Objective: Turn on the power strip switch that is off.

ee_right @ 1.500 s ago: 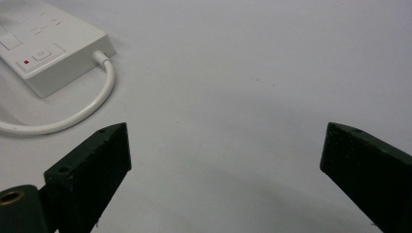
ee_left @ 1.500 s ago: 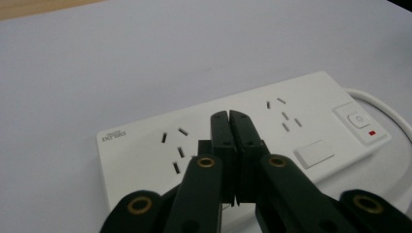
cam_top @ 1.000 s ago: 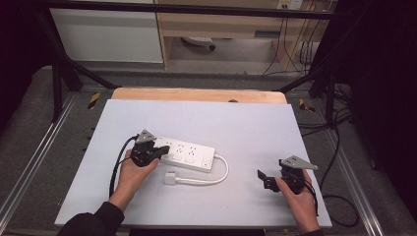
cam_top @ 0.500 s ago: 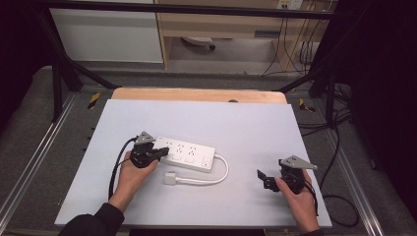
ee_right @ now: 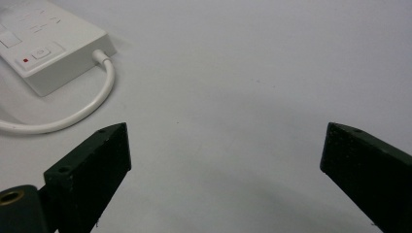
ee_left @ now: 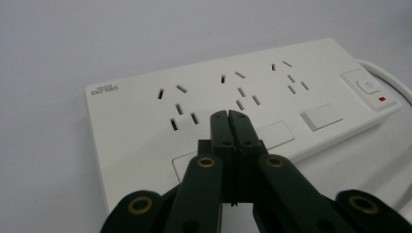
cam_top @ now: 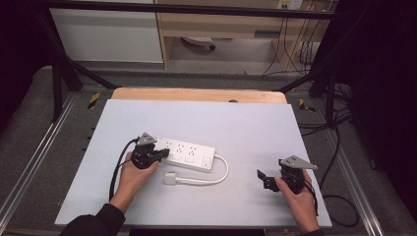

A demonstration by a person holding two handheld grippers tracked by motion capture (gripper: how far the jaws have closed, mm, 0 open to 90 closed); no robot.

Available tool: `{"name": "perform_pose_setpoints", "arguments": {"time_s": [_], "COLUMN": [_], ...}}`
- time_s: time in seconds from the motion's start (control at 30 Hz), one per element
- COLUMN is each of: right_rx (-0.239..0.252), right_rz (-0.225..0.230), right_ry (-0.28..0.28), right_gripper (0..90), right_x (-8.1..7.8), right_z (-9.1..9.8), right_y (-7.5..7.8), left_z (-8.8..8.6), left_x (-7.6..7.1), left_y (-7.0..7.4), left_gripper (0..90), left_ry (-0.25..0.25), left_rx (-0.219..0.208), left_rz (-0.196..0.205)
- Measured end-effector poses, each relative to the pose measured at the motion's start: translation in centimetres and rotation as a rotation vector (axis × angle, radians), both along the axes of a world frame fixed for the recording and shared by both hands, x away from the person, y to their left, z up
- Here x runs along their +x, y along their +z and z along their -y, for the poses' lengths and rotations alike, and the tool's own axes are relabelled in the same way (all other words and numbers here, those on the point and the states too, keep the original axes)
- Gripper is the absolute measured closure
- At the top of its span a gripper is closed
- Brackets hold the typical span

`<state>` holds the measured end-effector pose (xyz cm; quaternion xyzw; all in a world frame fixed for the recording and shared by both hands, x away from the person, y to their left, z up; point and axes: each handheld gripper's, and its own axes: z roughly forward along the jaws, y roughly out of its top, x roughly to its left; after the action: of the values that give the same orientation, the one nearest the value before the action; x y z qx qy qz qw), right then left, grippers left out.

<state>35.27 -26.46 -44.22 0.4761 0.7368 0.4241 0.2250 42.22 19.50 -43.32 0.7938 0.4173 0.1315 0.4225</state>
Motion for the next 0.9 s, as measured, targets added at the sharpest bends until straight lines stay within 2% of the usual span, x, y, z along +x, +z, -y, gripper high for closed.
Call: {"name": "perform_pose_setpoints", "arguments": {"time_s": [0.9], "right_rx": [-0.003], "right_rz": [0.001], "right_ry": [0.001], "right_gripper": [4.7], "right_x": [0.00], "right_z": [0.02], "right_y": [0.01], "left_z": [0.01], "left_x": [0.05], "left_y": [-0.14], "left_gripper": [90.0], "left_ry": [0.000], "left_rx": [0.006], "left_rz": [0.007]}}
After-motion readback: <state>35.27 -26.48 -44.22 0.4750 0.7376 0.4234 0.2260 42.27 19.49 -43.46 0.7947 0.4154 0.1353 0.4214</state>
